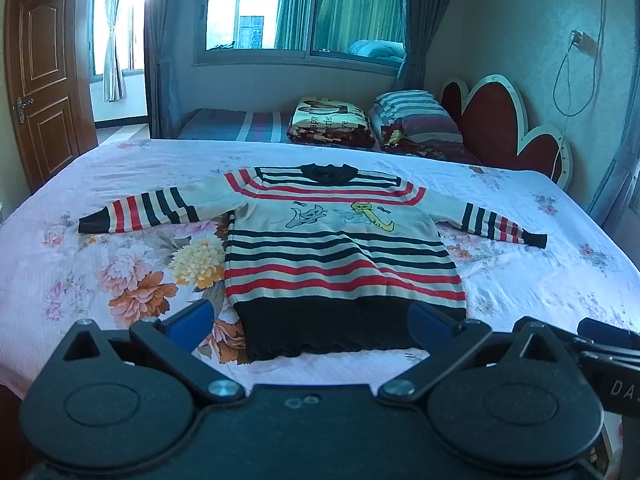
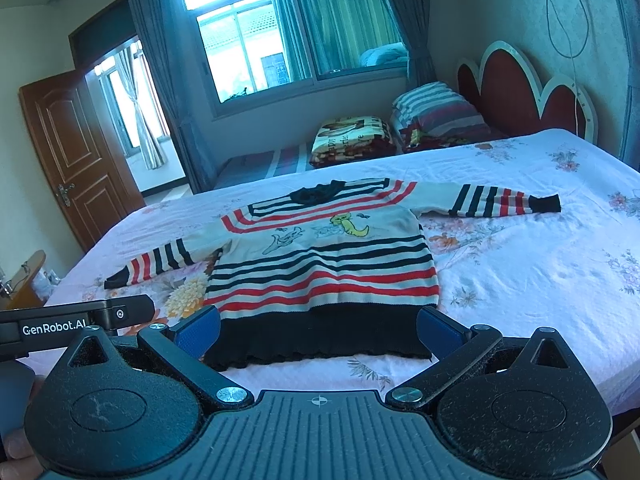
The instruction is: Fold small clothes
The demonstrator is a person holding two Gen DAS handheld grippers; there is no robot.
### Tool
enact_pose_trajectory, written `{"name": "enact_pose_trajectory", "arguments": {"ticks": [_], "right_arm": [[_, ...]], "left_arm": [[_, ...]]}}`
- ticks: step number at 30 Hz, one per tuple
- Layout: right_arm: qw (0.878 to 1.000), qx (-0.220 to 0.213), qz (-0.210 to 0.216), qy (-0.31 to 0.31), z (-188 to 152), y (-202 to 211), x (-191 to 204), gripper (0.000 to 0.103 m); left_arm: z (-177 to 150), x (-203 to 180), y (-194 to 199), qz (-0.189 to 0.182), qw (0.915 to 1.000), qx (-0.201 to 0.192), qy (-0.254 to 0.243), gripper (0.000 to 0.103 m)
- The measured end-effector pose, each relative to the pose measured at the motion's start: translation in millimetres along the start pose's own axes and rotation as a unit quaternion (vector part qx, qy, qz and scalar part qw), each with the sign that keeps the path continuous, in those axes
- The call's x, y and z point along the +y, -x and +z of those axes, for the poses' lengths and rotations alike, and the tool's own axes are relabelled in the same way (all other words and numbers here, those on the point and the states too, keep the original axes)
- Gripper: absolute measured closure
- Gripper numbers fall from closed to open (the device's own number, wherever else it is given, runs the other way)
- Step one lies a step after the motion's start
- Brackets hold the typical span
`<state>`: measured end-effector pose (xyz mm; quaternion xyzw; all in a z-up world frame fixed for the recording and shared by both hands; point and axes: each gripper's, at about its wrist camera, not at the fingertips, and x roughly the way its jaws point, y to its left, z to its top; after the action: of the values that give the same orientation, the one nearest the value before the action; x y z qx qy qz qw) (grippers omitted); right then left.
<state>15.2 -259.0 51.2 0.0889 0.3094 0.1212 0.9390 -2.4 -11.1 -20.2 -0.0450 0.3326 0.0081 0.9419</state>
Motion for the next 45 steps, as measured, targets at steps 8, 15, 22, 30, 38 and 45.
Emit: {"name": "enact_pose_trajectory", "arguments": {"ticks": [8, 15, 22, 30, 38, 45], "right_arm": [[1.0, 0.001, -0.004, 0.0, 2, -7, 1, 0.0], [1.0, 0.008, -0.015, 0.0, 9, -29, -2, 0.0], [0.999, 0.011, -0.032, 0.002, 18, -59, -19, 0.0], [0.998, 0.016, -0.057, -0.012, 43, -106, -56, 0.0], [0.997, 0.019, -0.067, -0.017, 73, -158, -94, 0.0], [0.997, 0.012, -0.071, -0.018, 99, -202, -132, 0.0]], "left_arm": [[0, 2, -4, 0.001, 1.0, 0.001, 0.0, 0.0], [9, 5, -34, 0.012, 0.9998, 0.015, -0.001, 0.0], [21, 8, -63, 0.025, 0.9994, 0.022, -0.007, 0.0], [43, 11, -111, 0.026, 0.999, 0.033, 0.013, 0.0], [70, 5, -173, 0.041, 0.998, 0.045, 0.018, 0.0], [93, -9, -222, 0.038, 0.9976, 0.049, 0.031, 0.0]]}}
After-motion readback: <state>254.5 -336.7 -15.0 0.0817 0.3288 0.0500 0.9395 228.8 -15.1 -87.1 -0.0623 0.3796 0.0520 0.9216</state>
